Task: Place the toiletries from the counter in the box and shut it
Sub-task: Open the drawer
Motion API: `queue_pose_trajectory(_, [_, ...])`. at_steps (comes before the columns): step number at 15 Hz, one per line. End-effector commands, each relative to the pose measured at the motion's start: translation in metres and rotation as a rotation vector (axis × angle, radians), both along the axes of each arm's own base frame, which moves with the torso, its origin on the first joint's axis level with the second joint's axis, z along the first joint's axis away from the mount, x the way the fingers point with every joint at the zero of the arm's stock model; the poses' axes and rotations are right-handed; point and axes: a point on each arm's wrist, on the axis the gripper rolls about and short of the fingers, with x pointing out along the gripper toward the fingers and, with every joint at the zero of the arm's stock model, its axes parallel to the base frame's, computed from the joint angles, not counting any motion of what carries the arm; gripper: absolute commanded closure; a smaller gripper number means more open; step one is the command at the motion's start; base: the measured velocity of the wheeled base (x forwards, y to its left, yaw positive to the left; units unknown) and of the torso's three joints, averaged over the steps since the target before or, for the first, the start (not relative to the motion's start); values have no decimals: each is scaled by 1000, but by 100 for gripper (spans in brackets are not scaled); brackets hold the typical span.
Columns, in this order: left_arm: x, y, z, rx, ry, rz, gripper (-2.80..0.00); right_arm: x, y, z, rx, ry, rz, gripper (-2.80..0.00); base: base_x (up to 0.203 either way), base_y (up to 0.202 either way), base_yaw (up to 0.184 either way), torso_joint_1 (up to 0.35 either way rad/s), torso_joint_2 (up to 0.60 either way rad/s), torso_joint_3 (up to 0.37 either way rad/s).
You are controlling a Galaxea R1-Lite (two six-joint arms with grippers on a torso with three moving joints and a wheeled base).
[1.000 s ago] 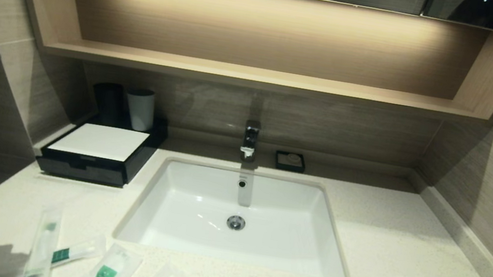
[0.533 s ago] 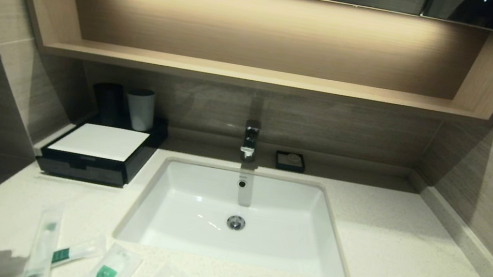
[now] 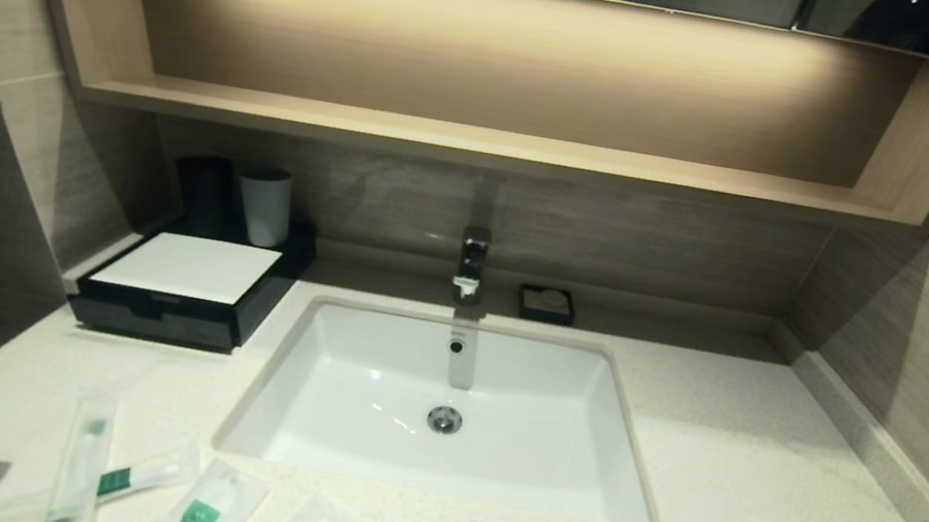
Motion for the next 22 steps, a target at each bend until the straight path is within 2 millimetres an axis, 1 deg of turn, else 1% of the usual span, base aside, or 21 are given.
queue_pose_trajectory(1, [-4, 8, -3, -70, -1, -95, -280, 0, 0, 0, 0, 1, 0, 0, 0, 0, 0, 0, 0, 0])
queue_pose_trajectory(2, [-4, 8, -4, -102, -1, -125, -280, 0, 0, 0, 0, 2, 0, 0, 0, 0, 0, 0, 0, 0])
queue_pose_trajectory(4, [-3, 8, -5, -112, 5, -187, -280, 0, 0, 0, 0, 1, 0, 0, 0, 0, 0, 0, 0, 0])
queue_pose_trajectory(7, [6, 10, -10, -191, -24, -287, -280, 0, 0, 0, 0, 1, 1, 0, 0, 0, 0, 0, 0, 0])
queue_pose_trajectory(9, [11, 12, -12, -190, -17, -290, -280, 0, 0, 0, 0, 1, 1, 0, 0, 0, 0, 0, 0, 0])
queue_pose_trajectory(11, [15, 15, -10, -144, -10, -305, -280, 0, 0, 0, 0, 1, 0, 0, 0, 0, 0, 0, 0, 0])
queue_pose_trajectory(15, [16, 18, -11, -96, 30, -320, -280, 0, 0, 0, 0, 2, 0, 0, 0, 0, 0, 0, 0, 0])
queue_pose_trajectory(17, [17, 19, -16, -90, 66, -341, -280, 0, 0, 0, 0, 2, 0, 0, 0, 0, 0, 0, 0, 0])
queue_pose_trajectory(22, [25, 23, -27, -113, 97, -349, -280, 0, 0, 0, 0, 2, 0, 0, 0, 0, 0, 0, 0, 0])
